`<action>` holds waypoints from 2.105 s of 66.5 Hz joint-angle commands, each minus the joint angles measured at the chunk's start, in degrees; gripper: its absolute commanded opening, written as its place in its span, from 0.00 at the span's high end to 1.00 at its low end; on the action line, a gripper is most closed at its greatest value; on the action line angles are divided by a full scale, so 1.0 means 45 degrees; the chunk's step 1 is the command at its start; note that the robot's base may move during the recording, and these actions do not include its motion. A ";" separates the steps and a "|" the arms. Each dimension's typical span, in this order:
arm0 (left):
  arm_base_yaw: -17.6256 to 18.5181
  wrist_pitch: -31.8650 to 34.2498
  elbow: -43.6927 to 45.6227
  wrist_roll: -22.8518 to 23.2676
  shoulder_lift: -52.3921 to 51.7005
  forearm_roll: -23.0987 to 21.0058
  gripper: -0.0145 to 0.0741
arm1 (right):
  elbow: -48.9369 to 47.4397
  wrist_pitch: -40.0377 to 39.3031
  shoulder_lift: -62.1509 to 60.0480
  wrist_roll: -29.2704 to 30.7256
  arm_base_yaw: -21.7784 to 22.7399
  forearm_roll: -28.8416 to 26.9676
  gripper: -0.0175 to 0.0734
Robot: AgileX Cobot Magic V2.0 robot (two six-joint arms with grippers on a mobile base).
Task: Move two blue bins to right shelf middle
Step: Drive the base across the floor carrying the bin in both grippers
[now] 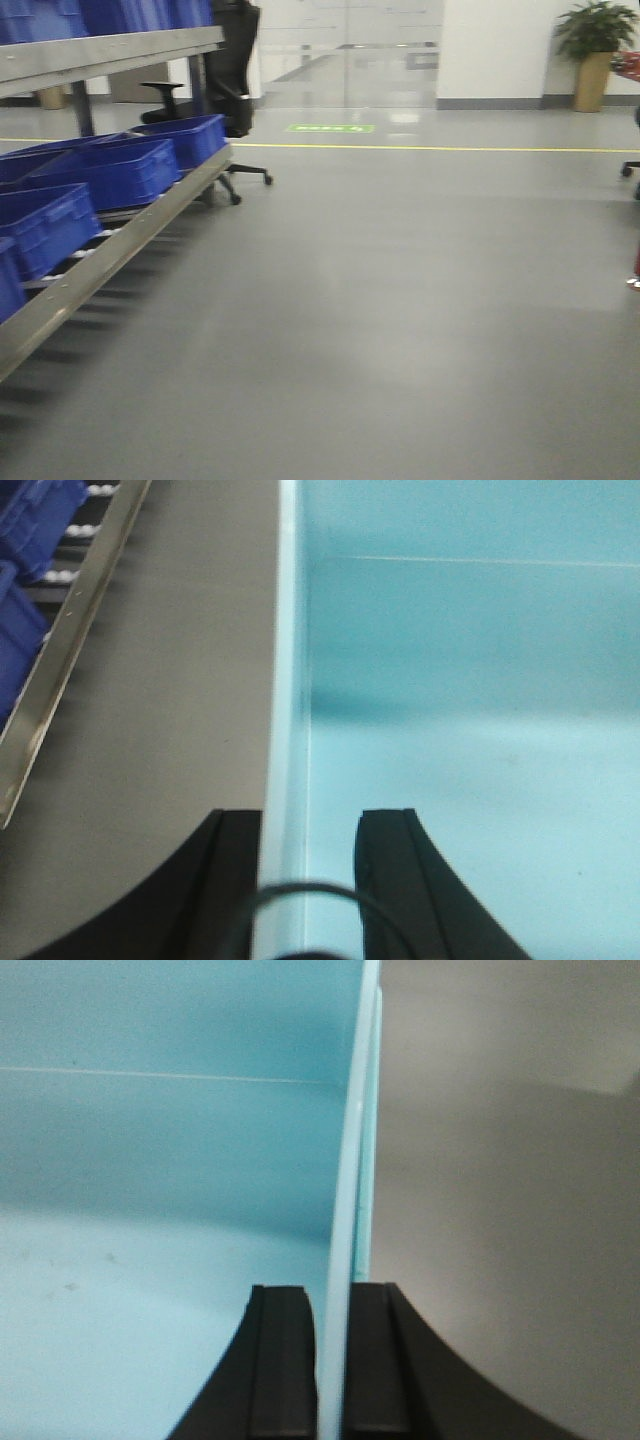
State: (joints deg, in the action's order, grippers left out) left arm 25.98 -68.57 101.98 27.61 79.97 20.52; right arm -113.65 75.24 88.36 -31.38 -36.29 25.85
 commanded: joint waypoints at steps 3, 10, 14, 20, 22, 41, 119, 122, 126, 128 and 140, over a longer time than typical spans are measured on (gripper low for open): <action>0.0237 0.1097 0.0202 -0.0342 -0.0222 -0.0726 0.96 | -0.0205 -0.1172 -0.0139 0.0186 -0.0089 0.0136 0.99; 0.0237 0.1097 0.0202 -0.0342 -0.0222 -0.0726 0.96 | -0.0205 -0.1172 -0.0139 0.0186 -0.0089 0.0136 0.99; 0.0237 0.1097 0.0202 -0.0342 -0.0222 -0.0726 0.96 | -0.0205 -0.1172 -0.0139 0.0186 -0.0089 0.0136 0.99; 0.0237 0.1097 0.0202 -0.0342 -0.0222 -0.0726 0.96 | -0.0205 -0.1172 -0.0139 0.0186 -0.0089 0.0136 0.99; 0.0237 0.1097 0.0202 -0.0342 -0.0222 -0.0726 0.96 | -0.0205 -0.1172 -0.0139 0.0186 -0.0089 0.0136 0.99; 0.0237 0.1097 0.0202 -0.0342 -0.0222 -0.0726 0.96 | -0.0205 -0.1172 -0.0139 0.0186 -0.0089 0.0136 0.99; 0.0237 0.1121 0.0202 -0.0342 -0.0222 -0.0728 0.96 | -0.0205 -0.1172 -0.0139 0.0186 -0.0089 0.0136 0.99; 0.0237 0.1121 0.0202 -0.0342 -0.0222 -0.0728 0.96 | -0.0205 -0.1172 -0.0139 0.0186 -0.0089 0.0136 0.99; 0.0237 0.1121 0.0202 -0.0342 -0.0222 -0.0728 0.96 | -0.0205 -0.1172 -0.0139 0.0186 -0.0089 0.0136 0.99; 0.0237 0.1121 0.0202 -0.0342 -0.0222 -0.0728 0.96 | -0.0205 -0.1172 -0.0139 0.0186 -0.0089 0.0136 0.99; 0.0237 0.1150 0.0202 -0.0342 -0.0222 -0.0474 0.96 | -0.0205 -0.1172 -0.0091 0.0186 -0.0089 0.0136 0.99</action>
State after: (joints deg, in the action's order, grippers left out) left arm 25.98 -68.38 101.98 27.61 79.97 20.54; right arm -113.65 75.34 88.36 -31.38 -36.29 25.85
